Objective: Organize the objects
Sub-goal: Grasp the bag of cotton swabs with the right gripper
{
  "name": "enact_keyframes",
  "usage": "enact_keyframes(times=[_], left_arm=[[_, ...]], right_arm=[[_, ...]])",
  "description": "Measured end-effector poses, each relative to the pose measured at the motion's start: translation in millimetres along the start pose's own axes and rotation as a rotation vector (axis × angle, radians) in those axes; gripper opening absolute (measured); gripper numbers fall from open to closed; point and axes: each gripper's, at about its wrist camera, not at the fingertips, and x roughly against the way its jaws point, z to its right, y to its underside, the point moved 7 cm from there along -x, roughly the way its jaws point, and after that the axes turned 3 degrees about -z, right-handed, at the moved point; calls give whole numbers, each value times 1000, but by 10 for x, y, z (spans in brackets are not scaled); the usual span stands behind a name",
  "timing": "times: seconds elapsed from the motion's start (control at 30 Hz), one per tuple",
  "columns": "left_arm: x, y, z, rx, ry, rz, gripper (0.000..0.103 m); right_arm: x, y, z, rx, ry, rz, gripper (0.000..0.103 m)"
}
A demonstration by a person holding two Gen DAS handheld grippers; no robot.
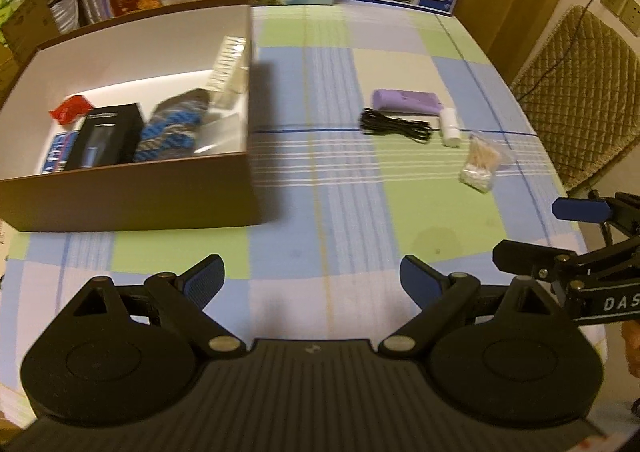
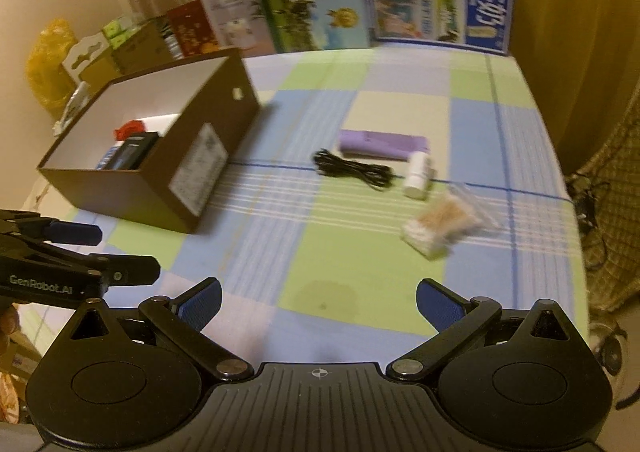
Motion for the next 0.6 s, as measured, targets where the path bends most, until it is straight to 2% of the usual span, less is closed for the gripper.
enact_keyframes(times=[0.23, 0.6], left_arm=[[-159, -98, 351, -24, 27, -5, 93], [-504, -465, 722, -68, 8, 15, 93]], right_arm=[[6, 34, 439, -79, 62, 10, 101], [-142, -170, 872, -166, 105, 45, 101]])
